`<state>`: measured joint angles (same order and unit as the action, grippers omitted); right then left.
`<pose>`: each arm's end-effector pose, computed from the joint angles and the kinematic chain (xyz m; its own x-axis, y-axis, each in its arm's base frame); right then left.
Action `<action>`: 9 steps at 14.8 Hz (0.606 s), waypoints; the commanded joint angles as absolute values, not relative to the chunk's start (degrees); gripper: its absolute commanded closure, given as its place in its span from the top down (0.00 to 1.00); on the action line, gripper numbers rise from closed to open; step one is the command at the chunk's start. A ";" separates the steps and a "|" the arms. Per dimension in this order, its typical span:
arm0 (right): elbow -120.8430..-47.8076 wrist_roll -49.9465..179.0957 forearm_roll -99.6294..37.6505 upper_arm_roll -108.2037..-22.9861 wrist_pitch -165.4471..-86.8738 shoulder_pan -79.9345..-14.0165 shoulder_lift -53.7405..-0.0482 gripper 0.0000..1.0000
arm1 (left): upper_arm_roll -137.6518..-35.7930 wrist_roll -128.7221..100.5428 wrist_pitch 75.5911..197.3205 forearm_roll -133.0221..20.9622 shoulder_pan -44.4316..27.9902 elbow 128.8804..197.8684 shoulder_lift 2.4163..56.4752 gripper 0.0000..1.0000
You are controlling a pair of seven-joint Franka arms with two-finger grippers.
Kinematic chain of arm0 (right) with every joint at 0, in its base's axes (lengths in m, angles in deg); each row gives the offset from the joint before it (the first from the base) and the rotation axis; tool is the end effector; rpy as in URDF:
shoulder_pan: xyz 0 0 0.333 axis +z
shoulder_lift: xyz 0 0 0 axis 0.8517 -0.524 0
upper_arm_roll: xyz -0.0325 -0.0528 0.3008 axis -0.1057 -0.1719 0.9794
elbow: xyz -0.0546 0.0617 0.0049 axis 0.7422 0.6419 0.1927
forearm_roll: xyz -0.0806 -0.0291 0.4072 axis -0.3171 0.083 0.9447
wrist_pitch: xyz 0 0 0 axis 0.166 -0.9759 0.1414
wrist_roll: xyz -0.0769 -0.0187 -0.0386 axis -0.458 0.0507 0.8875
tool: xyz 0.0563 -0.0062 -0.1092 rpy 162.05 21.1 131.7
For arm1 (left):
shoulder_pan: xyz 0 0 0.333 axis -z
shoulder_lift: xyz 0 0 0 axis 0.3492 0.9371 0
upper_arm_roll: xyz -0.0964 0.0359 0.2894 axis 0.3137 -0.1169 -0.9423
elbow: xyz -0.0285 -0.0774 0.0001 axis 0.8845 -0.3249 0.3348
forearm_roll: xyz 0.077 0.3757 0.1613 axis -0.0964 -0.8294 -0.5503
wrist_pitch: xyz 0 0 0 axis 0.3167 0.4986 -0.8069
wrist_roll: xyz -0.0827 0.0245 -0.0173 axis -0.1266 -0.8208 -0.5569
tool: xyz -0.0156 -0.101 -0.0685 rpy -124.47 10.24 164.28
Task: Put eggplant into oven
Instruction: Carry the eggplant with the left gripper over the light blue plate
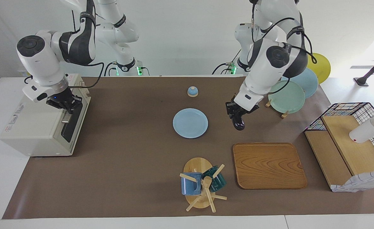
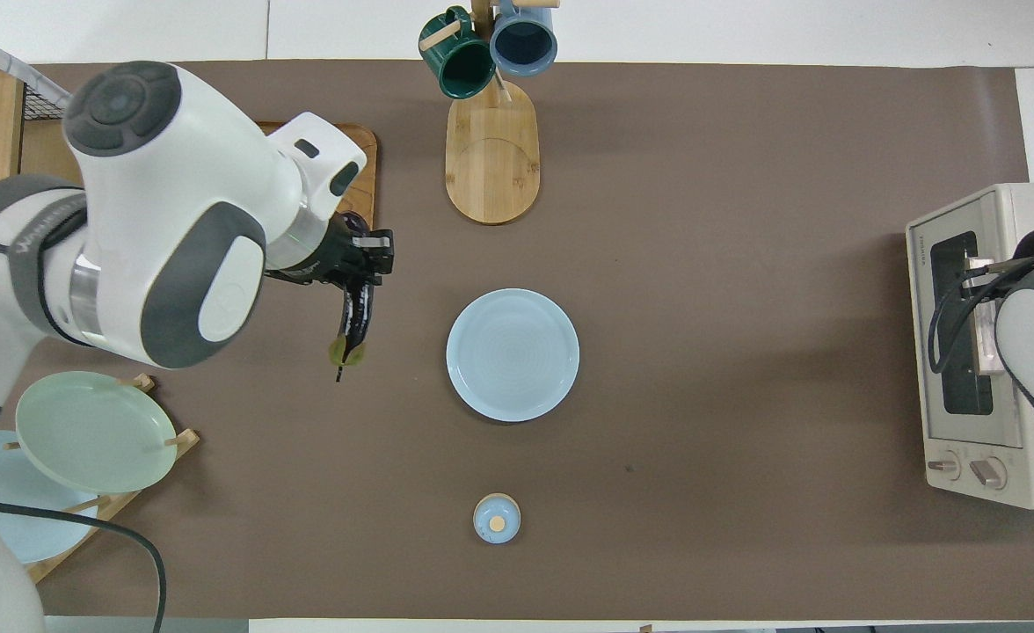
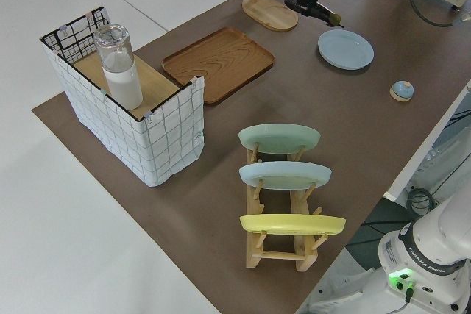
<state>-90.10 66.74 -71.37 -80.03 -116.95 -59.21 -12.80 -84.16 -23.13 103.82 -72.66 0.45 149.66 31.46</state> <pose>0.5752 -0.0963 0.4482 0.9933 0.0890 -0.0739 0.0994 -0.9835 0.1510 0.5703 -0.2957 0.4497 0.9953 0.0032 -0.0973 0.0163 -0.9908 0.1343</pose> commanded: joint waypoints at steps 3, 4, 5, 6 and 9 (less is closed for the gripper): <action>-94.03 69.94 -72.30 -79.56 -117.72 -61.65 -11.12 0.00 | -85.35 -29.92 119.59 -70.44 10.57 160.59 30.11 0.00; -94.65 70.02 -72.30 -79.56 -117.81 -61.57 -10.85 0.00 | -85.27 -29.94 121.54 -70.44 11.28 161.83 30.28 0.00; -95.09 70.11 -72.30 -79.56 -117.72 -61.56 -10.76 0.00 | -85.27 -29.94 122.17 -70.53 11.55 162.19 30.89 0.00; -95.09 70.11 -72.39 -79.56 -117.81 -61.48 -10.85 0.00 | -85.27 -29.94 122.78 -70.53 12.95 162.45 31.86 0.00; -95.70 69.94 -72.13 -79.56 -118.51 -61.12 -11.38 0.00 | -85.36 -30.63 126.47 -70.53 14.37 162.55 34.85 0.00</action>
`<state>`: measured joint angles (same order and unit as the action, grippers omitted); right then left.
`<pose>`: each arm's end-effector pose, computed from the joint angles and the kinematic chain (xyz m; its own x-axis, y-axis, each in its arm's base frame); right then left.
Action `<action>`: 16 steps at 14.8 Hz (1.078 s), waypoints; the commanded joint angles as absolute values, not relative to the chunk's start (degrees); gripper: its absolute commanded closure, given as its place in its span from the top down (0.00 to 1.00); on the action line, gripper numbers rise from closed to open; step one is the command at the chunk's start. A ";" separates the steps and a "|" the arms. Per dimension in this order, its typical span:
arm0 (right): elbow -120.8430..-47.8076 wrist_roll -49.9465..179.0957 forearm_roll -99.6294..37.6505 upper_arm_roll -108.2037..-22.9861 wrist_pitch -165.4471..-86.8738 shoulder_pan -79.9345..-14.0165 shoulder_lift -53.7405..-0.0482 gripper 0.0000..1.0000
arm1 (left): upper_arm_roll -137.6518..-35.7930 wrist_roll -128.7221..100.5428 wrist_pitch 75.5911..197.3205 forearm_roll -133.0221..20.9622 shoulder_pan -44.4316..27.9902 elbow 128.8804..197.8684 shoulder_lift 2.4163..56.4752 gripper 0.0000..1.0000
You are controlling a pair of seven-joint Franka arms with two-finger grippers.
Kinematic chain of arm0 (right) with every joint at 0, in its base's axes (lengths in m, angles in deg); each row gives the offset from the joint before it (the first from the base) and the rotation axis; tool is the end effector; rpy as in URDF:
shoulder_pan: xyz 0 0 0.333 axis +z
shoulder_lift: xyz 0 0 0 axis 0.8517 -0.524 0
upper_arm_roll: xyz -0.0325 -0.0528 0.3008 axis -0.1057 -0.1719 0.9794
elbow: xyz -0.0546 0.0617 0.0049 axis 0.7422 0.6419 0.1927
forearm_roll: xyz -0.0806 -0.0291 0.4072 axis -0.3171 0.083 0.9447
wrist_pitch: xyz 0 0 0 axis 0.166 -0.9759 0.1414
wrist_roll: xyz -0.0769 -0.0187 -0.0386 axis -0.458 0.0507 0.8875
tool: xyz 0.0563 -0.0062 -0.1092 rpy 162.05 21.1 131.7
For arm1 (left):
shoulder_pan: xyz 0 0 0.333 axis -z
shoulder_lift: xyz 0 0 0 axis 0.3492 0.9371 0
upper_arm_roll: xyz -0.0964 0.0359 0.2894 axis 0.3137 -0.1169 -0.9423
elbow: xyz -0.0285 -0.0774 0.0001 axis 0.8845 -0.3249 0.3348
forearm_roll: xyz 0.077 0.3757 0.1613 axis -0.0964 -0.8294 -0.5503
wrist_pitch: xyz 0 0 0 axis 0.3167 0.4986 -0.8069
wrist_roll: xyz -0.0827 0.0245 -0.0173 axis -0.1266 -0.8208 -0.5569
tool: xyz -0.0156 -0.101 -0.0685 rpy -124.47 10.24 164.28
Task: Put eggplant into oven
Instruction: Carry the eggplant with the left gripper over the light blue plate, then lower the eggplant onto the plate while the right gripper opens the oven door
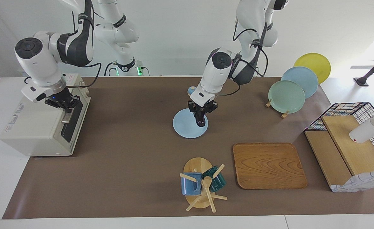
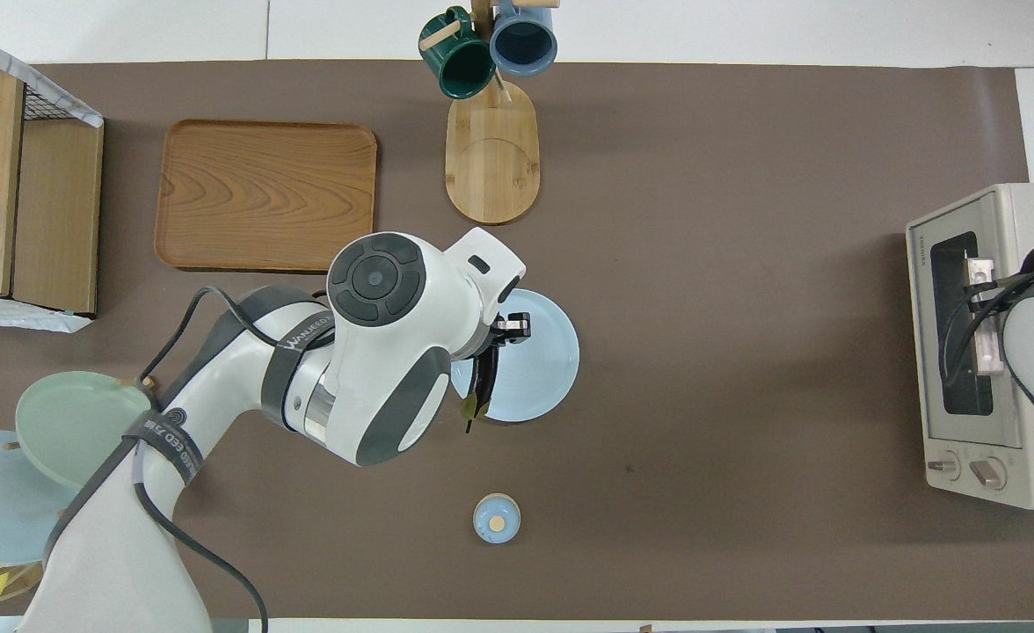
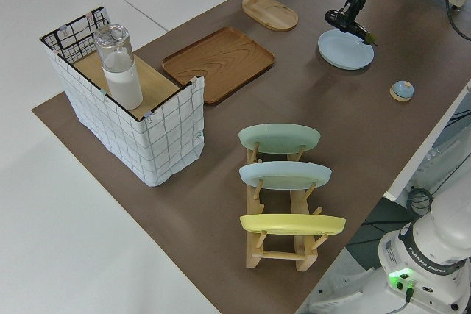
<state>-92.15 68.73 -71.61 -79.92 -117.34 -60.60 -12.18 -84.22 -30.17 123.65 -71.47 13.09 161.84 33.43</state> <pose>0.5657 -0.1084 0.4374 0.9898 0.1036 -0.0973 0.1171 -0.9824 0.1453 0.4940 -0.4086 0.3533 0.9987 -0.0364 -0.0361 -0.0296 -0.9842 0.1746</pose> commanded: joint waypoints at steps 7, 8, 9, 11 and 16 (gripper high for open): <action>-100.01 69.76 -68.80 -79.48 -123.96 -58.49 -11.38 0.00 | -85.44 -30.64 130.96 -70.62 15.77 162.46 38.81 0.00; -100.97 69.93 -68.35 -79.48 -125.70 -58.05 -11.46 0.00 | -85.44 -30.64 131.05 -70.62 15.77 162.46 38.90 0.00; -102.20 69.85 -68.26 -79.48 -127.20 -57.00 -11.64 0.00 | -85.44 -30.46 130.88 -70.62 15.77 162.46 38.90 0.00; -104.05 69.58 -68.17 -79.48 -130.71 -56.03 -12.51 0.00 | -85.44 -30.11 130.88 -70.71 15.77 162.46 38.90 0.53; -108.61 69.41 -65.71 -79.48 -137.83 -55.50 -13.31 0.00 | -85.71 -29.24 127.03 -70.80 13.59 161.76 36.62 1.00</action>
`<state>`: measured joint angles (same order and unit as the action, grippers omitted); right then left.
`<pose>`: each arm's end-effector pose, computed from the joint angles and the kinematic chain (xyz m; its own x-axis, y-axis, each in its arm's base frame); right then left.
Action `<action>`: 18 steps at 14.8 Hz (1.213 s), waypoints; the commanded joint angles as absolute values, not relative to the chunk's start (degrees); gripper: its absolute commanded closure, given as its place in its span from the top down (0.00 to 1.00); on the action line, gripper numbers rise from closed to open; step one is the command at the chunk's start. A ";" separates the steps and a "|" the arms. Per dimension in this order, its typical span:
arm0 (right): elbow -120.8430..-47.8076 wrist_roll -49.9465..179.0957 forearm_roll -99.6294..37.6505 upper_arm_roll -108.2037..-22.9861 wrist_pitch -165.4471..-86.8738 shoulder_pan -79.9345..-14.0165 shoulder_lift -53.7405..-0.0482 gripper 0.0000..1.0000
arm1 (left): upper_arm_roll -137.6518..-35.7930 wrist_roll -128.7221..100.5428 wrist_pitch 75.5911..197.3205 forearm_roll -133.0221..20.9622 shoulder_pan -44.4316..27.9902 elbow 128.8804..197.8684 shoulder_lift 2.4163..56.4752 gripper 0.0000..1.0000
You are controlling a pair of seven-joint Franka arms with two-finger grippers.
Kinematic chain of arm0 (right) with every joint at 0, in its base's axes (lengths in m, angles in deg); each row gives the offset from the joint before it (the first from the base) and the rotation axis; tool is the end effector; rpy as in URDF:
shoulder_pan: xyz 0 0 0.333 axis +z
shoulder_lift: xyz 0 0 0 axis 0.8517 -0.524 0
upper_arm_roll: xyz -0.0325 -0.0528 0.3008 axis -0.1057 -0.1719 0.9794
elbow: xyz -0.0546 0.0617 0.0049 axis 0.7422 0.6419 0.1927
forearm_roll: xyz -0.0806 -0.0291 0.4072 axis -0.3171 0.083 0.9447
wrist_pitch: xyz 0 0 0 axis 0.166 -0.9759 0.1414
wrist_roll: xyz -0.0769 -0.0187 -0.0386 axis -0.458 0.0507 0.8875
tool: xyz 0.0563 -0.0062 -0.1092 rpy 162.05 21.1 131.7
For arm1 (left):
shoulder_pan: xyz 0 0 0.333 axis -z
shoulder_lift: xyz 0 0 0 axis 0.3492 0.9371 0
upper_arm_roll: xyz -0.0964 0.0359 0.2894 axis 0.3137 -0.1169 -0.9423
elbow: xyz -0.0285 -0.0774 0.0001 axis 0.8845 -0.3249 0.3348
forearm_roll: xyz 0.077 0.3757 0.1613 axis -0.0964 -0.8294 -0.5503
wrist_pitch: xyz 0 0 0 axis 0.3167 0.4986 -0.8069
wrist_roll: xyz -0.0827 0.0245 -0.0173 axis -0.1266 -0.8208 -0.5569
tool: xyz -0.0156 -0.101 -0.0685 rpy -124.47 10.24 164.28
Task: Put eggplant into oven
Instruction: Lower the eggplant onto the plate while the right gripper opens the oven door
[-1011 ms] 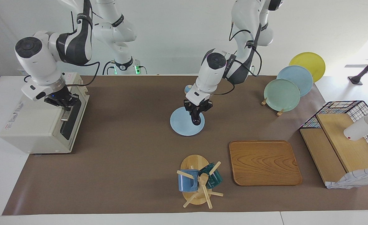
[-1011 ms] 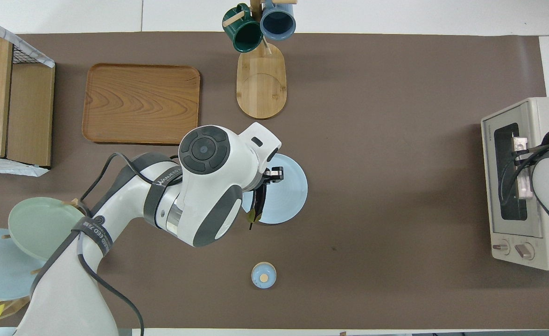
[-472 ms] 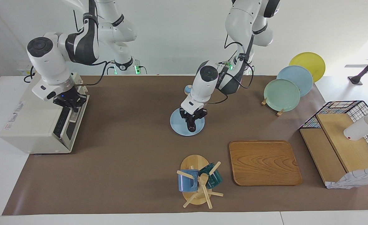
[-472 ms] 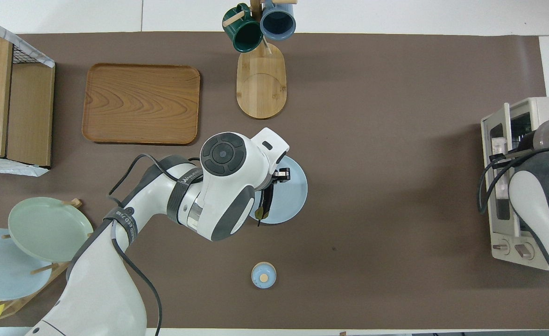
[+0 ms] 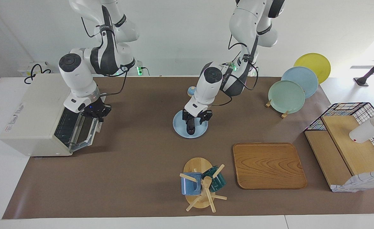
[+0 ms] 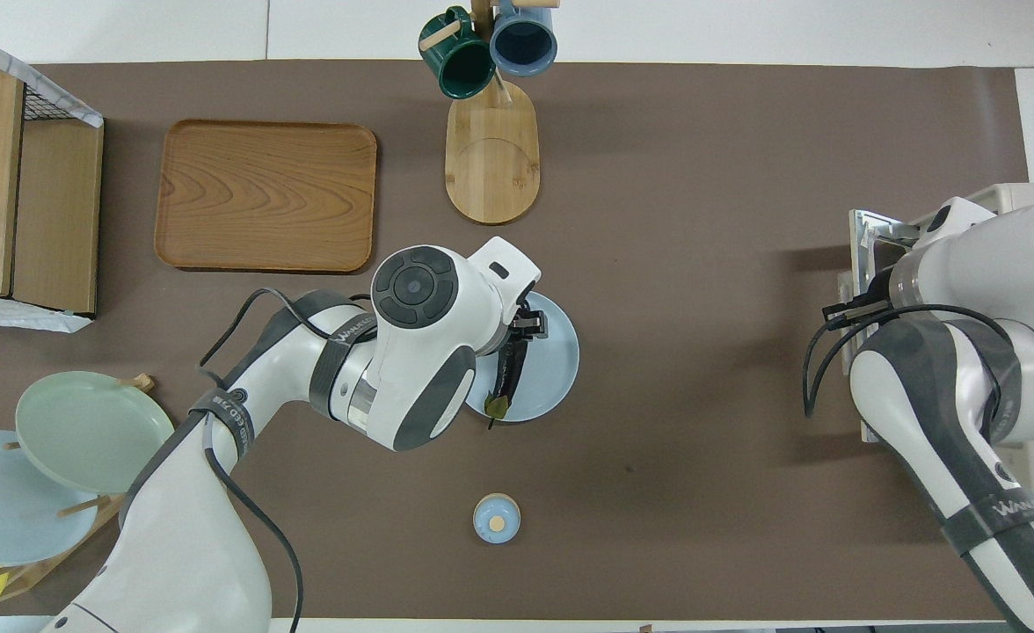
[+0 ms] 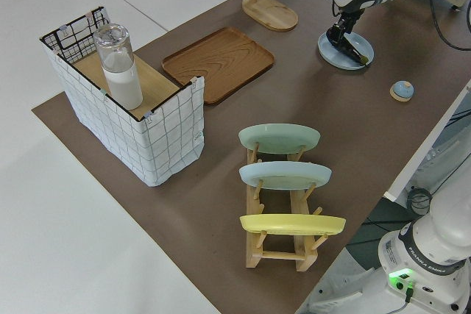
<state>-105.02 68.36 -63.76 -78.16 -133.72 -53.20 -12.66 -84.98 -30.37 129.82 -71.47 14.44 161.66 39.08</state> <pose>0.5561 -0.0034 0.3474 0.9745 0.2241 -0.0138 0.2245 -0.9740 0.0304 0.5011 -0.4197 0.3012 0.9993 -0.0260 -0.0251 -0.0212 -0.9841 0.1763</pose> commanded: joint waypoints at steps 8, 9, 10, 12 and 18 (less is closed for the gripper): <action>-111.44 68.45 -65.71 -79.48 -143.82 -53.30 -16.38 0.00 | -85.88 -17.13 110.85 -75.72 -3.62 156.22 27.57 1.00; -111.62 68.18 -65.71 -79.48 -144.26 -53.30 -16.82 0.00 | -85.88 -14.32 109.97 -75.80 -5.83 156.30 26.43 1.00; -111.79 67.92 -65.71 -79.48 -144.44 -53.22 -17.00 0.00 | -85.97 -12.20 108.83 -76.50 -7.41 156.31 25.46 1.00; -111.88 66.25 -65.62 -79.48 -144.44 -52.69 -17.61 0.00 | -85.88 -7.98 106.02 -79.40 -10.75 156.31 23.00 1.00; -110.31 60.71 -60.46 -79.39 -145.67 -46.54 -19.46 0.00 | -85.88 -4.01 94.42 -79.67 -13.41 156.48 15.70 1.00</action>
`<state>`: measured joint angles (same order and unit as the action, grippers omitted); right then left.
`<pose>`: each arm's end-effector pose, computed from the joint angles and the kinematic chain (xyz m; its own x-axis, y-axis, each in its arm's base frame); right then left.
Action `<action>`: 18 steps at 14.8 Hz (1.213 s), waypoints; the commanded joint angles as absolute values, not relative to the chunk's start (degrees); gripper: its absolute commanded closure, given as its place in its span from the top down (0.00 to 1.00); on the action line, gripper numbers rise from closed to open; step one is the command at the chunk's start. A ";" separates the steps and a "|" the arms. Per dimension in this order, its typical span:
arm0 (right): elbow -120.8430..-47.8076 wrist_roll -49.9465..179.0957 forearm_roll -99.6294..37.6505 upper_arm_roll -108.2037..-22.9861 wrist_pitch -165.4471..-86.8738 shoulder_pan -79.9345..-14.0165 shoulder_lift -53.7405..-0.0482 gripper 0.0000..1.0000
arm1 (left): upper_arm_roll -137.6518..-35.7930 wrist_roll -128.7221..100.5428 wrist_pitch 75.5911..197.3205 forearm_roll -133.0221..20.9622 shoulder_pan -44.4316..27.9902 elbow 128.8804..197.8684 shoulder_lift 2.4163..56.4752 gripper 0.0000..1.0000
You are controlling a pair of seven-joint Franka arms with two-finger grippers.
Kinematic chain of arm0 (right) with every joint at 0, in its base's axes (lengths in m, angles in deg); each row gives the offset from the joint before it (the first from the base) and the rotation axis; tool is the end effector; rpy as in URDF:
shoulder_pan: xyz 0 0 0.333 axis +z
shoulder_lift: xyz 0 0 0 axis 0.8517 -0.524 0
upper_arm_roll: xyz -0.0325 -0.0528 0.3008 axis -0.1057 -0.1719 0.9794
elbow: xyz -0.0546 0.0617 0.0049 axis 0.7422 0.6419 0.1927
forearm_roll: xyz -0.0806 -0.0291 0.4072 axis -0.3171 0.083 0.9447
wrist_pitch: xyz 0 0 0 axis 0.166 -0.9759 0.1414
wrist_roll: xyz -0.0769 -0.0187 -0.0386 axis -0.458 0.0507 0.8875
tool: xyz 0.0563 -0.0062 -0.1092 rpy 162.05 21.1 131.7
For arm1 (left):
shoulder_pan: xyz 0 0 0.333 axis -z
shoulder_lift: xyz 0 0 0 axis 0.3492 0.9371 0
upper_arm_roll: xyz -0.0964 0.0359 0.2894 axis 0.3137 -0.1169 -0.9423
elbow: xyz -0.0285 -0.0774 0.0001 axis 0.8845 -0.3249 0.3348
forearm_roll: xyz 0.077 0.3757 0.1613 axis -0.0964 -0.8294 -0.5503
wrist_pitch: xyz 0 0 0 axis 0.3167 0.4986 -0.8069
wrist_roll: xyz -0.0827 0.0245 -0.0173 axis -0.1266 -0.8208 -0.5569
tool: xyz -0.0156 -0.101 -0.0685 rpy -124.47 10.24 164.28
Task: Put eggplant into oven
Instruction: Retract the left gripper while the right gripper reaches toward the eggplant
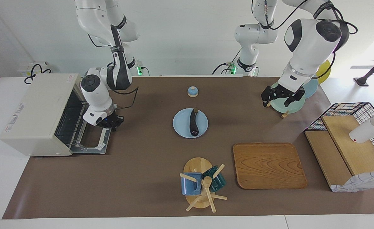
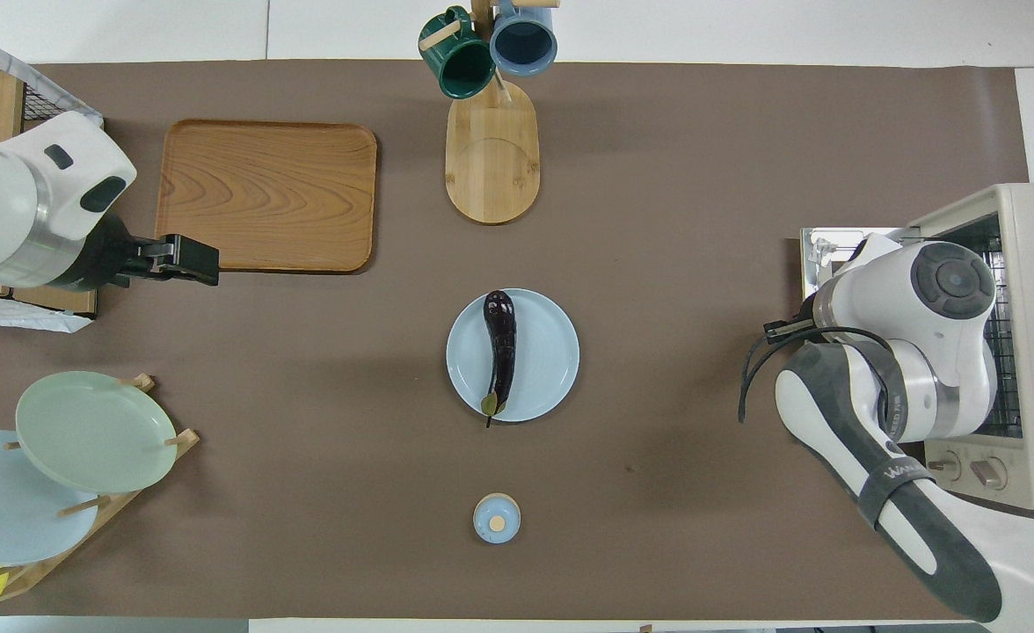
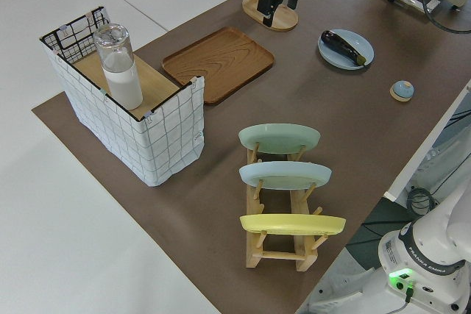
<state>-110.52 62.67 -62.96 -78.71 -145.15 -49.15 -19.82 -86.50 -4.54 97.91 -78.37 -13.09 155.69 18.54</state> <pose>0.5440 0.0307 0.2531 0.9826 0.1831 -0.0312 0.1840 -0.9825 0.0274 0.5685 -0.1119 0.5244 0.9971 -0.0735 -0.0182 -0.0726 -0.9963 0.0469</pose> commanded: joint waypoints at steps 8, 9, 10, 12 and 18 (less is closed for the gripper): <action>-99.59 47.11 -56.22 -79.30 -137.43 -34.69 -20.60 0.66 | -86.41 -4.36 90.81 -80.11 -12.79 150.18 17.71 1.00; -96.79 44.21 -56.30 -79.30 -135.32 -33.02 -21.39 0.71 | -86.32 -4.19 88.27 -81.16 -12.88 147.63 18.59 1.00; -94.07 41.92 -56.57 -79.30 -133.39 -31.69 -22.09 0.72 | -86.32 -4.10 85.90 -81.95 -12.79 145.78 19.38 1.00; -88.09 37.44 -56.57 -79.30 -129.78 -28.62 -24.28 0.77 | -86.32 -4.01 84.47 -82.13 -12.62 146.01 19.21 1.00; -65.94 15.21 -61.83 -79.30 -121.07 -15.61 -39.13 1.00 | -85.88 -3.04 88.69 -82.05 -12.96 151.65 17.01 1.00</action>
